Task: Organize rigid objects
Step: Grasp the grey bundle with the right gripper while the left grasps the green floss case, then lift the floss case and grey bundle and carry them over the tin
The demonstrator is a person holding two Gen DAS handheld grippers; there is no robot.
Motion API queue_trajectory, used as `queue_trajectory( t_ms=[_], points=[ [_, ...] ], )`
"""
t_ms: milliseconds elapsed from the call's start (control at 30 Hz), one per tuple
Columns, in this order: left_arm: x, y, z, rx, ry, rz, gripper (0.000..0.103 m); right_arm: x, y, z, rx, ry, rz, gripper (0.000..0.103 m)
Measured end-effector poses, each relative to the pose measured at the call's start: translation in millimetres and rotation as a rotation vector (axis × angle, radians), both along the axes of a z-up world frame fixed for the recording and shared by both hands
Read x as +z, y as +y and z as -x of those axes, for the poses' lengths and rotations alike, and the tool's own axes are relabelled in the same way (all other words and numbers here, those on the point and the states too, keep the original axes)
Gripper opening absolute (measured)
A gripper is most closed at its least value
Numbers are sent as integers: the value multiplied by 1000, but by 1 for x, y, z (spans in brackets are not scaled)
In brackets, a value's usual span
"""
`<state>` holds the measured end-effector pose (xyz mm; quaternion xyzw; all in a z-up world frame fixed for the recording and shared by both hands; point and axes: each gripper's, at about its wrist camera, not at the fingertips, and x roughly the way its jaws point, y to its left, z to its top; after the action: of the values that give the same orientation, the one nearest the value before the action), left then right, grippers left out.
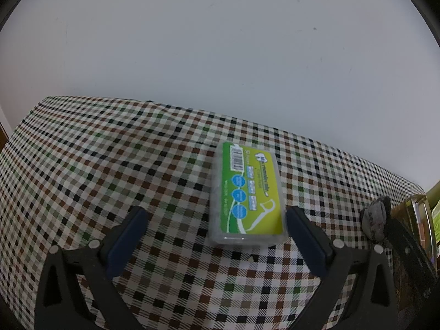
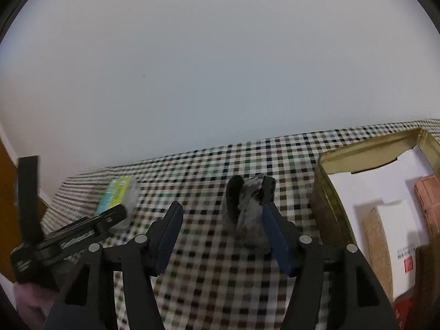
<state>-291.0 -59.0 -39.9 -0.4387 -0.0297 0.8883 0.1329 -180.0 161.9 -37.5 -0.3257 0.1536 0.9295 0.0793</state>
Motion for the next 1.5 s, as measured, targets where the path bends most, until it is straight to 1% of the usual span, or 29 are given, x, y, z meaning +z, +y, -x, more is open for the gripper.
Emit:
queue_trajectory(
  t_ms=[33,100,133,167,200,233,267,300,333,400,500,533,567,600,633,667,700,767,833,867,967,1033,1067,1100,1133,1233,1300,1500],
  points=[
    [-11,6,5,2,0,1,103,0,4,-2,-12,-7,-10,63],
    [-10,7,3,1,0,1,103,-5,3,15,-27,-57,-24,63],
    [-9,7,3,1,-1,1,103,-13,-2,31,-19,-102,-21,63],
    [-10,7,4,1,-1,3,103,-24,-2,42,0,-174,8,65],
    [-10,8,3,-1,-2,3,103,-21,-2,41,2,-135,-12,64],
    [-9,12,1,-2,-2,4,103,-22,2,39,3,-130,1,64],
    [-9,12,1,-2,-2,6,102,-29,5,42,3,-137,38,63],
    [-12,14,1,-2,-7,27,102,-31,7,42,-1,-115,57,57],
    [-14,18,0,-4,-7,46,101,-33,9,44,-4,-108,73,45],
    [-15,27,-2,4,-4,83,98,-37,17,41,3,-101,94,44],
    [-13,26,-4,15,2,77,92,-40,17,36,18,-65,99,44],
    [-13,24,-4,19,4,77,88,-40,15,35,22,-51,95,44],
    [-13,23,-4,24,8,79,80,-39,13,34,29,-29,84,44],
    [-12,21,-3,28,13,78,75,-39,11,34,34,-14,77,44],
    [-11,19,-3,35,19,74,65,-39,6,34,37,1,74,44],
    [-10,18,-4,44,21,71,59,-39,5,34,37,15,75,44],
    [-10,16,-3,50,22,66,58,-41,4,35,38,26,80,44],
    [-10,10,-2,49,22,60,58,-48,1,41,45,23,81,44],
    [-8,13,-5,47,24,65,57,-51,1,38,49,11,95,44],
    [-8,13,-6,44,25,65,57,-43,3,28,44,13,94,44],
    [-9,15,-7,37,27,67,57,-46,2,29,39,43,78,44],
    [-4,19,-17,40,29,71,56,-44,2,31,40,66,78,44],
    [-7,19,-8,46,30,72,56,-40,3,25,41,80,82,44],
    [-4,30,-7,55,31,72,56,-40,4,23,43,96,87,44],
    [-3,30,-9,60,38,71,56,-40,4,22,44,107,87,44],
    [5,39,-29,61,60,62,56,-41,3,17,38,131,72,44],
    [8,36,-32,66,80,59,56,-40,3,-2,25,135,48,44],
    [18,33,-57,68,132,29,56,-48,0,-22,-3,145,15,44]
  ],
)
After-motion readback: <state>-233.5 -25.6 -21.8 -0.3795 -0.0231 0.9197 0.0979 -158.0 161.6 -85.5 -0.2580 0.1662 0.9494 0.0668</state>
